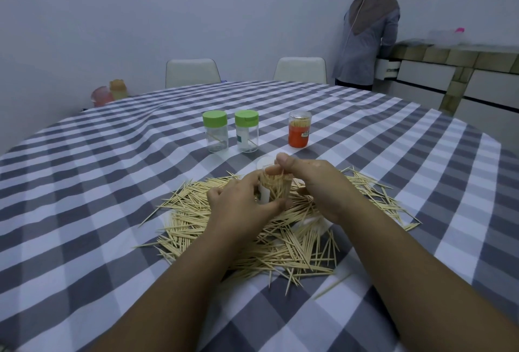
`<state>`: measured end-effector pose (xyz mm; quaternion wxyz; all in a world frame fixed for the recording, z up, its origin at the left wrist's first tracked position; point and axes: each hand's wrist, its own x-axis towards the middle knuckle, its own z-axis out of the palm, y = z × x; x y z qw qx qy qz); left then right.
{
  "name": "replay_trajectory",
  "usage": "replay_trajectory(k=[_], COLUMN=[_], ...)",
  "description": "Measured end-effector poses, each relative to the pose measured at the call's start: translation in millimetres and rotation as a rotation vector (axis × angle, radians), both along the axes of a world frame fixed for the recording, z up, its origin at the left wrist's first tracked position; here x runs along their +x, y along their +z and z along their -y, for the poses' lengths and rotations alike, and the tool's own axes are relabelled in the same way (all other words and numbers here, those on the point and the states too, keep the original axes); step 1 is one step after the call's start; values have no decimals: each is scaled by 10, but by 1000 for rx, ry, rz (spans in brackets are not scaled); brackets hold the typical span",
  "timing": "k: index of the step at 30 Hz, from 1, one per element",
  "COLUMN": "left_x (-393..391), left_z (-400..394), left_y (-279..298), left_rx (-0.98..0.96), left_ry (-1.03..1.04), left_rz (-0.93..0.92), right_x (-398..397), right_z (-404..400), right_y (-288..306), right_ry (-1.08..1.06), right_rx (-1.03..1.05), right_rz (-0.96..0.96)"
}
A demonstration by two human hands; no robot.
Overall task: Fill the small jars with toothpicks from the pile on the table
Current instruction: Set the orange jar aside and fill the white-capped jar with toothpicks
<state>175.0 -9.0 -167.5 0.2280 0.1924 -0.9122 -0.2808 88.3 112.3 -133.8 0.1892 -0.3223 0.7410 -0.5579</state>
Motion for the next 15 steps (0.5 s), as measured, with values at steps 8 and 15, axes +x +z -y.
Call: replay_trajectory(k=[8, 15], left_x=[14, 16], left_z=[-7, -8], left_y=[11, 23], left_rx=[5, -31], left_ry=[6, 8], left_rz=[4, -5], right_x=[-21, -36], right_z=[-10, -29], right_y=[-10, 25], right_ry=[54, -79], right_rx=[-17, -41], right_rz=[-18, -20])
